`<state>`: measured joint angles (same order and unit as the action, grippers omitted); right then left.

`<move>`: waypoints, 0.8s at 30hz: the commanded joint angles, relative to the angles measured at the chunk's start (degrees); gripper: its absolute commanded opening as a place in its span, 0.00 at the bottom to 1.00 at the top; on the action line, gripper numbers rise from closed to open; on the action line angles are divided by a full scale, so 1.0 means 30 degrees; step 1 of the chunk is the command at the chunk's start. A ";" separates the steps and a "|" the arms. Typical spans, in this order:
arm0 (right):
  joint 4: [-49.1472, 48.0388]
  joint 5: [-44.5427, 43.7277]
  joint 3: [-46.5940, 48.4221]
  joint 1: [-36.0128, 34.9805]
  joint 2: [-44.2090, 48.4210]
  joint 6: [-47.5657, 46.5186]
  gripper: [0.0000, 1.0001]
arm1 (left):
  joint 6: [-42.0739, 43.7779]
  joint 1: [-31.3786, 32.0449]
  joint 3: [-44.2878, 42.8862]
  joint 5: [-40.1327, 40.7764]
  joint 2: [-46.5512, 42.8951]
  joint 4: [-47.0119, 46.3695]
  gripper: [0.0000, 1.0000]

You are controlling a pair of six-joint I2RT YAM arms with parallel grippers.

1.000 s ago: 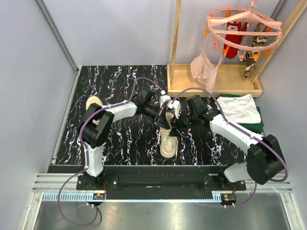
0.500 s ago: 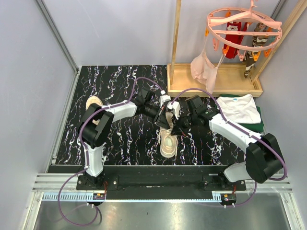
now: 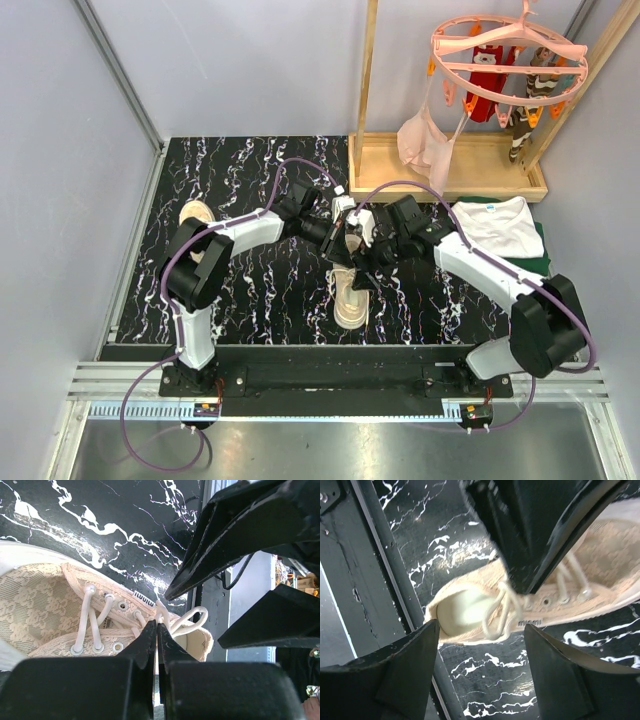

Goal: Tie the shoes

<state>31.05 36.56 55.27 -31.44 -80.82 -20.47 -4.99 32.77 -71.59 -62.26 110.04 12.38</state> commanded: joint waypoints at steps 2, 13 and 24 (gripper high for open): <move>0.0752 -0.0173 0.2289 0.0050 -0.1360 0.0553 0.70 | 0.0141 -0.0056 -0.0247 0.0216 -0.0733 -0.0495 0.00; 0.2364 0.0061 0.2761 0.0051 -0.2183 -0.0586 0.47 | 0.0053 -0.0056 -0.0364 0.0128 -0.0528 -0.0494 0.00; 0.2600 0.0149 0.2204 0.0051 -0.1949 -0.1058 0.00 | 0.0814 -0.0202 -0.0364 0.0274 -0.1112 0.0352 0.00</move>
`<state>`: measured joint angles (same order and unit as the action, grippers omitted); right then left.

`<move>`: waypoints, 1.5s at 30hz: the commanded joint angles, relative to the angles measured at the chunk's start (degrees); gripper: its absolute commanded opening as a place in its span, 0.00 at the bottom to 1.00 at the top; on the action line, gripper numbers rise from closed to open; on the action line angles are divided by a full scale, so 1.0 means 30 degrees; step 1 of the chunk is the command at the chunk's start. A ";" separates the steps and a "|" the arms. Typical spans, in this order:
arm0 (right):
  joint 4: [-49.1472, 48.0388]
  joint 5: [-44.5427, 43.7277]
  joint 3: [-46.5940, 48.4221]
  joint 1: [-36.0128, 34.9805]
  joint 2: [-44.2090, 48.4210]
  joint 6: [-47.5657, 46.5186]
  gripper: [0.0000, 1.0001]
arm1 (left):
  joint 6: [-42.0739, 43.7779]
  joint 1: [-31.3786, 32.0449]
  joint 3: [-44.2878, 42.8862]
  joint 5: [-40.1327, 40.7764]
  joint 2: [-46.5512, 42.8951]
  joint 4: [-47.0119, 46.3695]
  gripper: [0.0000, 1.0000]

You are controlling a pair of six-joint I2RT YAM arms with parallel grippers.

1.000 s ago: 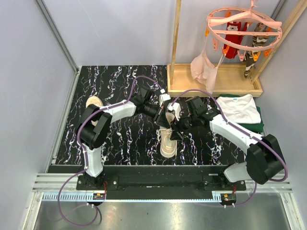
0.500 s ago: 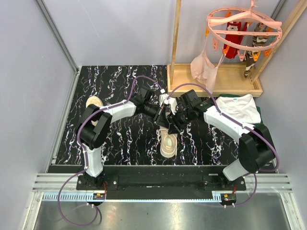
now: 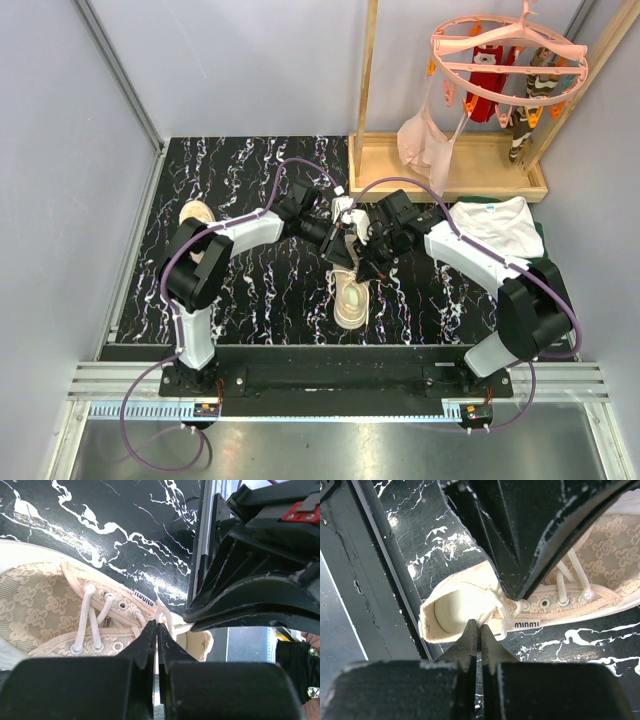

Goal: Tie the shoes

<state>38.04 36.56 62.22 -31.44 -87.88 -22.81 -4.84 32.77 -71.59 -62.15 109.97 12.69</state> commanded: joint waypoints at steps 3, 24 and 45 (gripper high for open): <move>0.0269 -0.0056 -0.0463 0.0051 0.0580 -0.0308 0.00 | 0.1086 -0.0377 -0.0160 0.0384 -0.1413 0.0545 0.00; 0.0239 -0.0584 -0.1579 0.0051 0.0992 -0.0308 0.00 | 0.3899 -0.1931 0.0954 0.1557 -0.2263 0.2831 0.00; 0.0063 -0.0818 -0.0495 0.0139 -0.0532 -0.0747 0.00 | -0.0464 -0.2019 0.1540 0.0297 -0.1356 -0.1269 0.28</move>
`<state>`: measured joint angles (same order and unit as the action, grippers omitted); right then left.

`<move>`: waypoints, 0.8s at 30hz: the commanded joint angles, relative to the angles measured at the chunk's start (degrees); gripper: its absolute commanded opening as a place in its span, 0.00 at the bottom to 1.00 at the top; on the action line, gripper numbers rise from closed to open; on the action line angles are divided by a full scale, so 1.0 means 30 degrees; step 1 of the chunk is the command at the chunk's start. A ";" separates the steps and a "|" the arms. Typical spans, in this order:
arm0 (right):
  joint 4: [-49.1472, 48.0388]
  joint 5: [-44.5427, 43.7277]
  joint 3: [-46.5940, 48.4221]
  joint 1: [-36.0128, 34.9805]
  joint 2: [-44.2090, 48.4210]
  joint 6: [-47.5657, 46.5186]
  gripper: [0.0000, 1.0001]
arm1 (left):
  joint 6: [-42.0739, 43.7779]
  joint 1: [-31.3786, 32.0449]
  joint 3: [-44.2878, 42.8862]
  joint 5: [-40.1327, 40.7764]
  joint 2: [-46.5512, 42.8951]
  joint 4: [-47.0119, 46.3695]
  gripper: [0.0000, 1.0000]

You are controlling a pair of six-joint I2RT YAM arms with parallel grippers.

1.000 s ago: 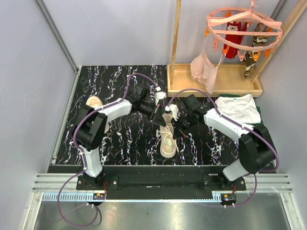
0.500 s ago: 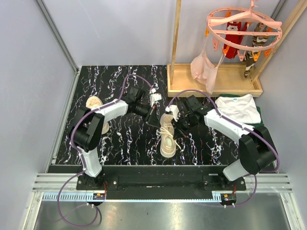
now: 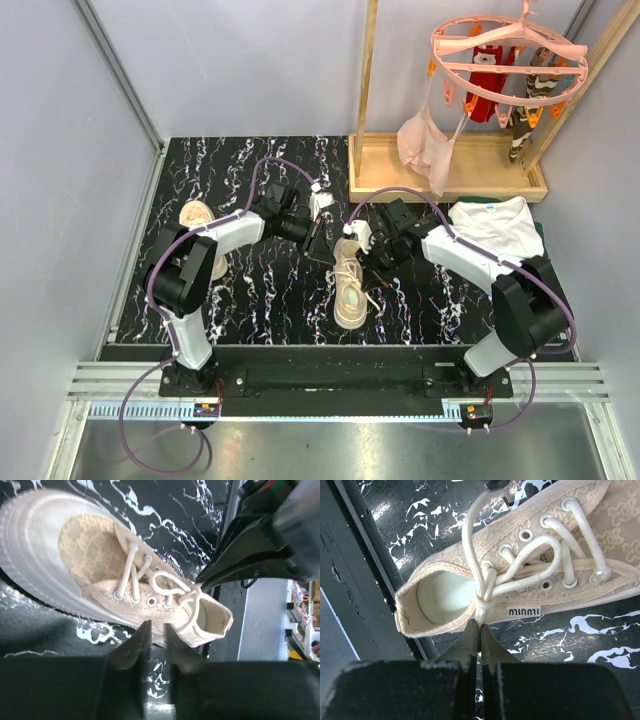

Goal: Tie the shoes

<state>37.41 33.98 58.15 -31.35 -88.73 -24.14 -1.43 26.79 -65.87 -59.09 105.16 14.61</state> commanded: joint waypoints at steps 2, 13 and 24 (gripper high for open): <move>0.0245 -0.0017 0.0919 0.0080 -0.0277 -0.0332 0.00 | -0.2275 -0.0022 -0.0398 -0.0722 0.0393 -0.2377 0.36; 0.0187 0.0071 0.0831 0.0080 -0.0014 -0.0156 0.00 | -0.4823 0.0826 -0.0544 0.0126 0.1067 -0.4808 0.45; 0.0099 0.0100 0.0831 0.0109 0.0045 -0.0215 0.00 | -0.5968 0.2086 -0.1131 0.0654 0.2093 -0.5631 0.43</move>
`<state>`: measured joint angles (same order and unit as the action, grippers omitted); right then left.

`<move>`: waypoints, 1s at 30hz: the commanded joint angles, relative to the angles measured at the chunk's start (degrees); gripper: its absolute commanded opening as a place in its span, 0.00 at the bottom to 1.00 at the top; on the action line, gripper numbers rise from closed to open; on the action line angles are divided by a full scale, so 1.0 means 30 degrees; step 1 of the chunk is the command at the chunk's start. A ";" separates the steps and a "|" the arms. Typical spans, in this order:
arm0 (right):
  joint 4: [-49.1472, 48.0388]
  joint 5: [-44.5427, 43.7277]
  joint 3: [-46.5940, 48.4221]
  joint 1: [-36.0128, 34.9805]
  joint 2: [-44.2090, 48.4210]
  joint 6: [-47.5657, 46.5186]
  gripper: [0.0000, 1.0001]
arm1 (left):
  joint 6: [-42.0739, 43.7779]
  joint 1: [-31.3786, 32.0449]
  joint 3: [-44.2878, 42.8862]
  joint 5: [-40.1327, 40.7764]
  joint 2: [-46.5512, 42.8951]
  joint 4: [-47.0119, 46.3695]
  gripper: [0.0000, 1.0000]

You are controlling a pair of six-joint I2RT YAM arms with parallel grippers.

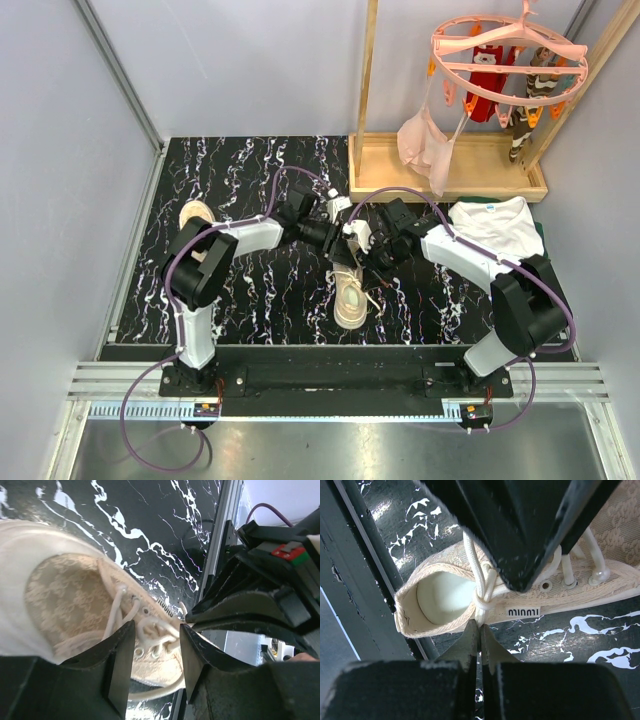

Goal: Tie the shoes

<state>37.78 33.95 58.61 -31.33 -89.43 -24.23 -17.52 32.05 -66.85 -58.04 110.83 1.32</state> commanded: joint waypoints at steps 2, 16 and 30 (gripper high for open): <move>-0.0054 0.0137 0.0649 0.0073 0.0307 -0.0215 0.00 | -0.0809 0.0390 -0.0803 0.0362 0.0294 -0.1261 0.42; -0.0259 0.0020 0.0503 0.0102 0.0454 -0.0185 0.00 | -0.5056 0.0683 0.1276 0.0333 0.0441 -0.5714 0.44; -0.0406 -0.0244 0.0386 0.0102 0.0483 -0.0098 0.00 | -0.6788 0.0712 0.2829 -0.0282 0.0002 -0.7325 0.38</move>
<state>37.74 33.89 58.61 -31.33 -89.43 -24.23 -36.58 33.87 -59.96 -57.36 111.98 -16.80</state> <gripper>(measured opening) 0.014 0.411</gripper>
